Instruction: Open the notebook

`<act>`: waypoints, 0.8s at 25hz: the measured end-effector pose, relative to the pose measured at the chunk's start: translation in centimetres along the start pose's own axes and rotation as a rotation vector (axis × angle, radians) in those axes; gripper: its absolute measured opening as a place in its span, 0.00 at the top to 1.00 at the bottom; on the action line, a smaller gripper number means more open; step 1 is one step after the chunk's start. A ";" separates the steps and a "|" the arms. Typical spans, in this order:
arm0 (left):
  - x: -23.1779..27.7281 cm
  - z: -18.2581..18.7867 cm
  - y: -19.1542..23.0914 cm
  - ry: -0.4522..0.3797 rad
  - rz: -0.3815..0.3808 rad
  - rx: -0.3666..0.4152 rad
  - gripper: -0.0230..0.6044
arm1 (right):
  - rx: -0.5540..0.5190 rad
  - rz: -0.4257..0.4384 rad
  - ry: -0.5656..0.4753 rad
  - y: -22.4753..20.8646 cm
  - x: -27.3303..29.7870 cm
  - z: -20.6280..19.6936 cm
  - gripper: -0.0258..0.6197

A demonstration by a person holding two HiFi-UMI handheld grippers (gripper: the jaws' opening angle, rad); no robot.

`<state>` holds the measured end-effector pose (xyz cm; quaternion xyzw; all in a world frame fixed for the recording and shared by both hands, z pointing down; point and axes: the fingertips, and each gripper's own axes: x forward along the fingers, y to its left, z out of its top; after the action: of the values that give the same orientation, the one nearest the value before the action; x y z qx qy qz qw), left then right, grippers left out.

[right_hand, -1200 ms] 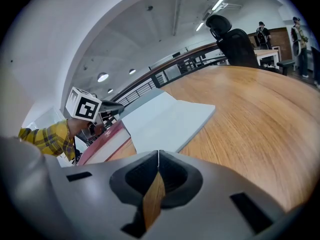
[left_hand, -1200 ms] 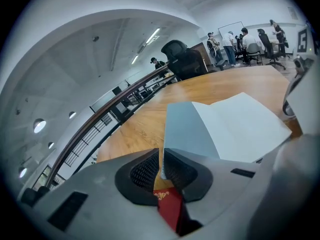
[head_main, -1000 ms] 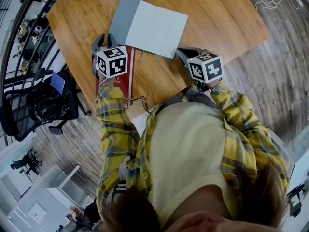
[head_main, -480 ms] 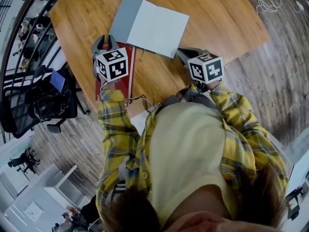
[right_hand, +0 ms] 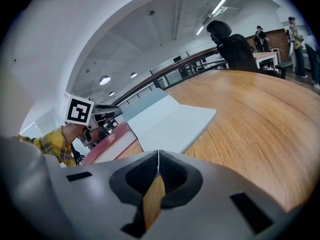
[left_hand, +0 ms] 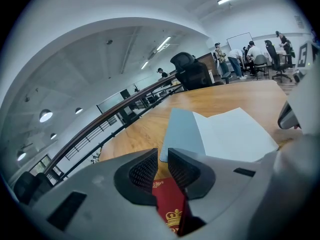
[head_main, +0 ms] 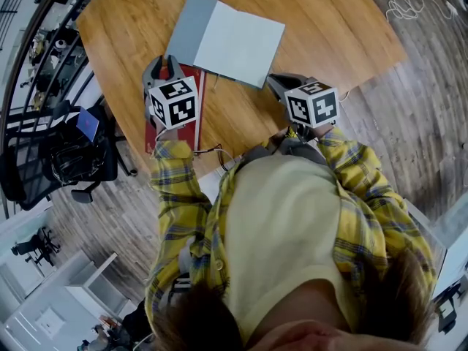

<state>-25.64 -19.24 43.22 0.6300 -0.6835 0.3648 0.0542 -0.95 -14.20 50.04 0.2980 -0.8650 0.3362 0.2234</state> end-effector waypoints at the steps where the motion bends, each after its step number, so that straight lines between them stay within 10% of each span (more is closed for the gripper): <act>1: -0.1 0.0 -0.1 -0.002 -0.001 -0.001 0.87 | -0.001 0.000 -0.002 0.1 -0.1 0.0 0.86; 20: -5.1 2.2 -3.6 -0.120 -0.141 -0.194 0.87 | 0.003 -0.021 -0.055 0.6 -1.4 0.6 0.86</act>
<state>-20.51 -16.05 40.42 0.6889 -0.6716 0.2538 0.0995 -0.49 -13.74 48.58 0.3165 -0.8672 0.3267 0.2024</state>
